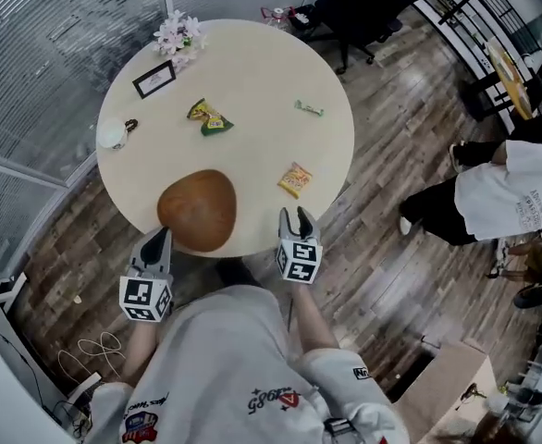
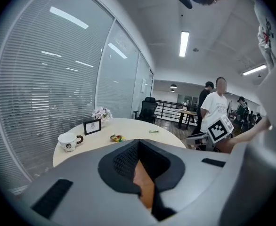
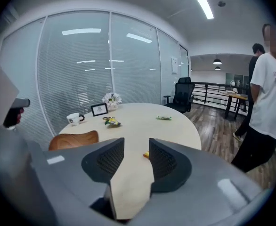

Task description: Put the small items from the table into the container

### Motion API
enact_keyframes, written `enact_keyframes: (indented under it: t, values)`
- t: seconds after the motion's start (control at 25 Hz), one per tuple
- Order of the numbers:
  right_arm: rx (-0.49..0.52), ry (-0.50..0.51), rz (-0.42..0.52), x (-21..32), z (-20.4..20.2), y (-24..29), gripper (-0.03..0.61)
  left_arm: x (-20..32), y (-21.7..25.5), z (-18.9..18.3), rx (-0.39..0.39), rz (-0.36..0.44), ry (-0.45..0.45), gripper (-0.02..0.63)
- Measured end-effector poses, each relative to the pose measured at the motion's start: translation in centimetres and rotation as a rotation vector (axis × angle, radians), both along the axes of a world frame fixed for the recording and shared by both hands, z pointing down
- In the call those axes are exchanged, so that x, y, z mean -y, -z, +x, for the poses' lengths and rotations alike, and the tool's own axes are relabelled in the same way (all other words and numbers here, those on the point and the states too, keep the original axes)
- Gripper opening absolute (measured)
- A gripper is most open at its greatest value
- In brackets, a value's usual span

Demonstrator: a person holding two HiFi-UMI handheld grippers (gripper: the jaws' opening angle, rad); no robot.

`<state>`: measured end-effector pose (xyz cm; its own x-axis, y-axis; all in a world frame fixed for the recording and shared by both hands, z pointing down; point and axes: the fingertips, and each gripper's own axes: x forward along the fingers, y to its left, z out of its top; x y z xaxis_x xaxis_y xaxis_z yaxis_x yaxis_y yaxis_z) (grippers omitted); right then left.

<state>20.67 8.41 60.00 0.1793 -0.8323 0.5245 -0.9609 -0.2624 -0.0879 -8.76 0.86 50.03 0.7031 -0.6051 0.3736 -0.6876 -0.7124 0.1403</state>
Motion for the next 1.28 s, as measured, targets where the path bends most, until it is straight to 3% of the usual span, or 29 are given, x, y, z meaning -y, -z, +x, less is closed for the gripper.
enact_keyframes:
  t: [0.12,0.2,0.44,0.68,0.88,1.04,1.16,1.28]
  values:
    - [0.003,-0.001,-0.101,3.0,4.6,-4.2,0.195,2.1,0.7,0.7,0.009,0.021,0.050,0.006]
    - [0.003,0.007,-0.163,4.8,6.7,-6.7,0.212,3.1,0.5,1.1,0.027,0.014,0.068,0.006]
    - [-0.010,-0.015,-0.295,8.8,10.3,-11.6,0.229,5.6,-1.4,1.9,0.073,-0.045,0.103,0.006]
    - [0.025,-0.053,-0.416,9.1,11.0,-15.2,0.227,6.6,-2.8,2.8,0.074,-0.077,0.092,0.006]
    - [0.080,-0.029,-0.434,8.6,10.6,-15.0,0.152,7.5,-2.8,3.0,0.062,-0.076,0.090,0.006]
    - [0.114,0.021,-0.407,8.8,9.7,-14.0,0.130,7.5,-2.7,2.8,0.063,-0.074,0.100,0.007]
    - [0.122,0.104,-0.293,10.0,7.0,-9.4,0.129,7.8,-2.8,2.5,0.035,-0.077,0.133,0.006]
    - [0.162,0.291,-0.152,12.5,-0.2,-3.9,0.129,8.8,-3.1,1.1,0.017,-0.078,0.201,0.006]
